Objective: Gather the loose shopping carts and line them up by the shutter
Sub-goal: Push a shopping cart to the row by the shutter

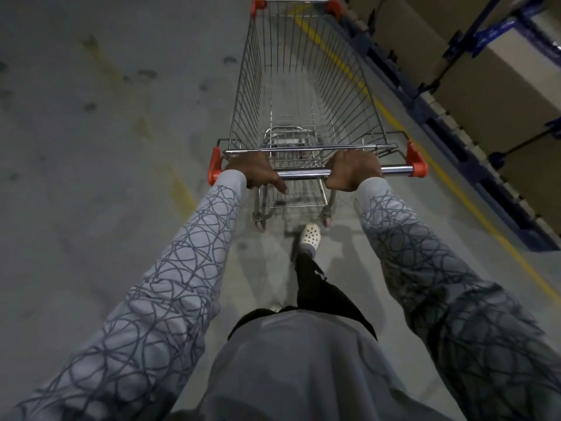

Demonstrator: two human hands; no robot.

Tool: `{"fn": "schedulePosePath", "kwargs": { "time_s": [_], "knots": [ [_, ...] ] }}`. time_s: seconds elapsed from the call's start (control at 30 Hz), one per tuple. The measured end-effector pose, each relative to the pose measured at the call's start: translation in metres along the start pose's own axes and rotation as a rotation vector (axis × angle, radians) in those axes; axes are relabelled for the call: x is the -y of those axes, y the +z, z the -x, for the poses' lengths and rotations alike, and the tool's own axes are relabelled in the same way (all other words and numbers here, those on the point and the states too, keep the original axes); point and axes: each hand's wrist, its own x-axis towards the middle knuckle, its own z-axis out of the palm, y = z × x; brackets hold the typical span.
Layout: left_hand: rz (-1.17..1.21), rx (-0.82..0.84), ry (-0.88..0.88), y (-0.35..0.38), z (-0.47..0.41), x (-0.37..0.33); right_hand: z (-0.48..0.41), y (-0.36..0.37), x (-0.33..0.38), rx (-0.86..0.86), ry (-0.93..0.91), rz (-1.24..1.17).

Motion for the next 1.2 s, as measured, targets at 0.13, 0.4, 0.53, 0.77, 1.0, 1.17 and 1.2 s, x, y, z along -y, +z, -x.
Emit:
{"fn": "schedulePosePath", "kwargs": {
  "time_s": [0.13,0.4,0.53,0.77,1.0,1.17,1.2],
  "knots": [
    [0.047,-0.019,-0.033,-0.064,-0.060,0.008,-0.088,-0.042,-0.002,-0.042,-0.064,0.020],
    [0.007,-0.170,-0.147,-0.192,-0.159,0.013,-0.269,-0.131,0.006,-0.027,-0.134,0.001],
    [-0.059,-0.277,-0.174,-0.240,-0.213,0.033,-0.349,-0.170,0.017,-0.037,-0.196,0.034],
    [-0.085,-0.341,-0.257,-0.348,-0.319,0.086,-0.495,-0.241,0.055,-0.081,-0.260,0.064],
    [-0.159,-0.441,-0.290,-0.476,-0.438,0.152,-0.647,-0.306,0.110,-0.261,-0.035,0.019],
    [-0.123,-0.416,-0.280,-0.558,-0.502,0.186,-0.745,-0.361,0.125,-0.176,0.004,0.019],
    [-0.131,-0.412,-0.279,-0.572,-0.514,0.192,-0.764,-0.372,0.127,-0.156,-0.008,0.023]
  ]
}}
